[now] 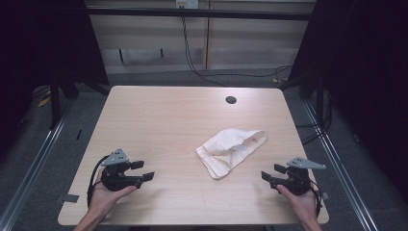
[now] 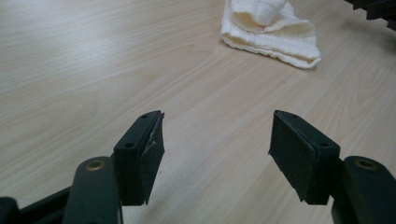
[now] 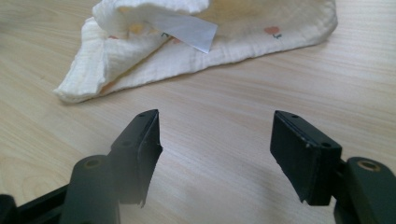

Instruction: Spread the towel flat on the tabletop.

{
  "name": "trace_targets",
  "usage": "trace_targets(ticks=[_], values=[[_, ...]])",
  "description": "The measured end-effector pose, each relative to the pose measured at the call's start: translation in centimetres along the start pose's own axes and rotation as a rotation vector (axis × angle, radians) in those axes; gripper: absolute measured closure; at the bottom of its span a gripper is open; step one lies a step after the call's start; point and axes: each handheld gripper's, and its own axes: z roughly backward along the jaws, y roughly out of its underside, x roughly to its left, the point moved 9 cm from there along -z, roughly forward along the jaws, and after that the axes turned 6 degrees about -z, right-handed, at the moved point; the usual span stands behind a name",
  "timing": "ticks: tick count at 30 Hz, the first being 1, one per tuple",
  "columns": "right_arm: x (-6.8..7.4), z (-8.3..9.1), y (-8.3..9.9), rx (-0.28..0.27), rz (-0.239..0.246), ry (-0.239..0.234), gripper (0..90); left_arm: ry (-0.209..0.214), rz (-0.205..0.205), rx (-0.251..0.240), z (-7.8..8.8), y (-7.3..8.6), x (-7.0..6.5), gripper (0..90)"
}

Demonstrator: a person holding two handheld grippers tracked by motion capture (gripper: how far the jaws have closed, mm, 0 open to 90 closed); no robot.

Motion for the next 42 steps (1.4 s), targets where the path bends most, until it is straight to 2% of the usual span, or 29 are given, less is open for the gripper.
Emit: trace_targets(ticks=[1, 2, 6, 9, 10, 12, 13, 14, 16, 18, 20, 21, 22, 23, 24, 25, 28, 29, 34, 37, 40, 42], values=[[0.0, 0.0, 0.0, 0.0, 0.0, 0.0, 33.2, -0.002, -0.006, 0.006, -0.1, 0.0, -0.1, 34.8], [0.2, 0.0, 0.0, 0.003, 0.006, -0.02, 33.5, 0.004, -0.007, 0.007, -0.2, 0.0, -0.2, 34.8], [0.2, 0.0, -0.1, -0.007, 0.009, -0.017, 36.0, 0.001, -0.012, 0.02, -0.6, 0.1, -0.3, 34.0], [0.3, 0.0, -0.3, -0.026, 0.059, 0.016, 33.7, 0.007, -0.009, 0.009, -0.4, 0.0, -0.4, 33.2], [0.3, 0.0, -0.3, -0.026, 0.059, 0.016, 33.7, 0.007, -0.009, 0.009, -0.4, 0.0, -0.4, 32.0], [0.3, -0.2, 0.0, -0.004, 0.083, 0.032, 33.9, 0.012, -0.005, 0.006, -0.2, 0.0, -0.5, 30.8], [0.7, -0.4, 0.2, 0.022, 0.08, -0.01, 37.5, 0.009, -0.007, 0.005, -0.1, 0.0, -0.5, 30.3], [1.0, -0.4, 0.2, 0.021, 0.077, -0.023, 39.1, 0.011, -0.009, 0.003, 0.0, -0.1, -0.6, 30.1], [1.4, -0.3, 0.0, 0.015, 0.094, -0.028, 39.4, 0.013, -0.016, 0.006, 0.0, 0.0, -0.6, 29.9], [2.6, -0.2, -0.6, -0.015, 0.086, -0.088, 39.3, 0.016, -0.021, 0.009, 0.0, 0.0, -0.8, 29.9], [2.9, -0.3, -0.7, 0.003, 0.09, -0.105, 39.2, 0.021, -0.027, 0.005, 0.1, 0.0, -0.9, 29.9], [3.2, -0.6, -0.5, 0.039, 0.102, -0.131, 39.0, 0.021, -0.044, 0.017, 0.0, 0.1, -1.0, 30.2], [3.2, -0.6, -0.5, 0.039, 0.102, -0.131, 39.0, 0.021, -0.044, 0.017, 0.0, 0.1, -1.0, 30.5], [3.5, -0.7, -0.5, 0.069, 0.111, -0.148, 38.9, 0.024, -0.045, 0.018, 0.0, 0.2, -1.1, 30.6], [3.5, -0.7, -0.5, 0.069, 0.111, -0.148, 38.9, 0.023, -0.043, 0.02, 0.0, 0.2, -1.0, 30.6], [3.8, -0.5, -1.0, 0.072, 0.113, -0.174, 39.1, 0.024, -0.047, 0.021, -0.1, 0.1, -1.0, 30.6], [3.9, -0.3, -1.8, 0.055, 0.107, -0.188, 39.7, 0.021, -0.048, 0.021, -0.1, 0.1, -1.0, 30.6], [3.6, -0.4, -2.7, 0.04, 0.1, -0.195, 39.8, 0.018, -0.053, 0.026, -0.1, 0.2, -1.0, 30.6], [3.3, -0.9, -4.0, 0.016, 0.092, -0.186, 41.1, 0.014, -0.057, 0.033, -0.3, 0.2, -0.9, 30.5], [4.1, -1.3, -5.5, 0.004, 0.121, -0.202, 41.8, 0.015, -0.057, 0.034, -0.4, 0.3, -1.0, 30.1], [4.3, -1.9, -6.1, 0.001, 0.125, -0.214, 42.2, 0.012, -0.065, 0.03, -0.2, 0.2, -0.9, 30.2], [4.2, -3.1, -6.5, 0.023, 0.153, -0.211, 42.0, 0.007, -0.065, 0.015, -0.1, 0.1, -0.9, 31.8]])
